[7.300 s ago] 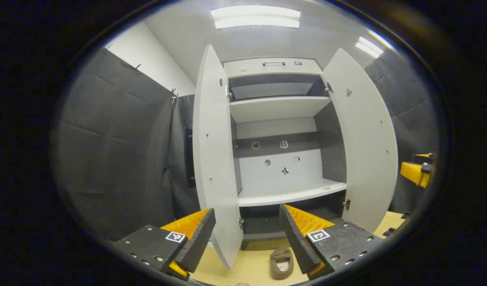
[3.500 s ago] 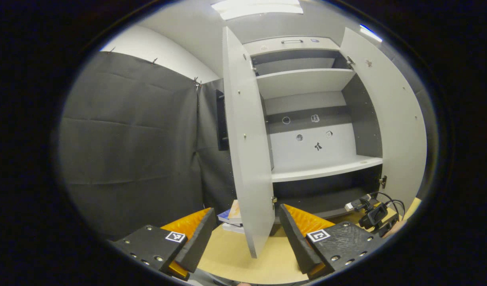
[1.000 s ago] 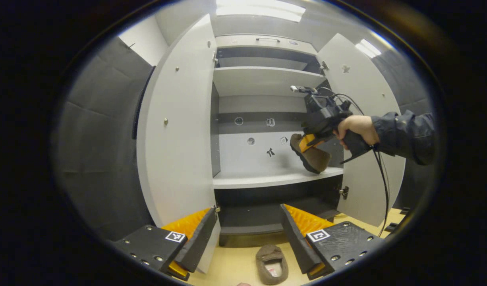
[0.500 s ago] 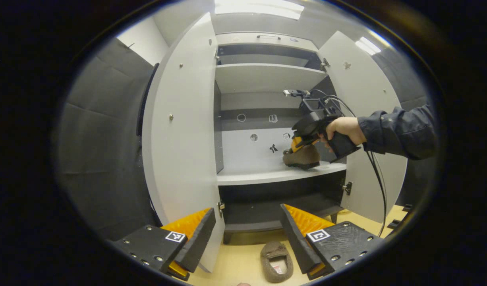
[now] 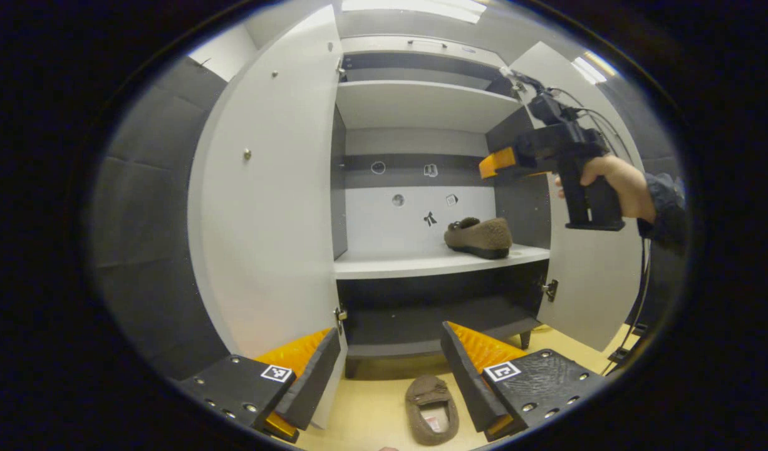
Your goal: Grab one shoe with the right hand and put it into the shoe cabinet, grab the other shoe with the left hand and put it into the shoe cabinet; then close the right door with the right hand and the left door with the left hand.
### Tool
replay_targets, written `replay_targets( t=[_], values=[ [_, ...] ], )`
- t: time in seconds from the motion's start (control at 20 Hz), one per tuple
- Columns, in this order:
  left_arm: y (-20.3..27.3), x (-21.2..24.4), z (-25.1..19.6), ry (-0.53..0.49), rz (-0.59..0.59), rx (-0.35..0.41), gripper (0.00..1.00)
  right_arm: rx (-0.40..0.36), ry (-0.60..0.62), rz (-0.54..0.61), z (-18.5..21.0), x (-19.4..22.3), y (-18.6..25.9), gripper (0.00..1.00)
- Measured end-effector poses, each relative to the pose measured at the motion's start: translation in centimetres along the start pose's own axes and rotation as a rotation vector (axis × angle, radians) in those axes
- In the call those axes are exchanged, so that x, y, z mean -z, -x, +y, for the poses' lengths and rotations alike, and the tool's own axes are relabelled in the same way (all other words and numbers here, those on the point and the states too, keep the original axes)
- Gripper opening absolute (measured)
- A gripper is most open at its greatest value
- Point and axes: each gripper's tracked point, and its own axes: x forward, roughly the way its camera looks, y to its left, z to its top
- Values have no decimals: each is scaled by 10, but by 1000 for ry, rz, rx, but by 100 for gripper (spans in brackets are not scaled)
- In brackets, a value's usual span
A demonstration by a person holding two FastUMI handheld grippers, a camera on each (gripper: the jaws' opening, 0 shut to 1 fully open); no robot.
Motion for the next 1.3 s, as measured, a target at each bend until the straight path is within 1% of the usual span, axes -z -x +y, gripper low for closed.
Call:
replay_targets(
  t=[0.1,0.3,0.4,0.55,0.65,0.75,0.8,0.85,0.9,0.95,1.0,1.05,1.1,1.15,1.3],
  values=[
    [-9,12,-2,3,29,10,94,14,23,-25,-12,3,26,97],
    [-27,55,-11,2,118,31,94,-5,-10,-30,-14,15,77,98],
    [-35,86,-15,-11,181,41,94,-11,-19,-37,-13,21,96,98],
    [-44,135,-23,-20,286,57,95,-12,5,-34,-8,36,122,98],
    [-48,162,-25,-33,341,70,94,-8,6,-21,-4,43,131,97],
    [-51,185,-23,-49,393,70,94,-6,-25,-4,-1,48,140,98],
    [-50,195,-22,-54,416,69,100,-4,-48,2,-1,49,143,98],
    [-52,205,-21,-58,437,69,100,-2,-63,11,-1,51,144,98],
    [-52,213,-21,-62,454,68,95,6,-72,17,-3,52,145,98],
    [-52,220,-19,-66,470,67,95,12,-73,21,-4,53,146,98],
    [-52,229,-18,-63,487,67,100,18,-66,23,-5,53,147,98],
    [-52,235,-18,-60,508,66,93,21,-55,26,-6,53,149,97],
    [-51,244,-18,-54,530,68,93,22,-46,29,-5,52,150,98],
    [-52,249,-19,-49,551,68,100,22,-43,30,-4,51,150,98],
    [-54,266,-22,-25,590,61,77,0,-50,33,5,45,150,98]
  ],
)
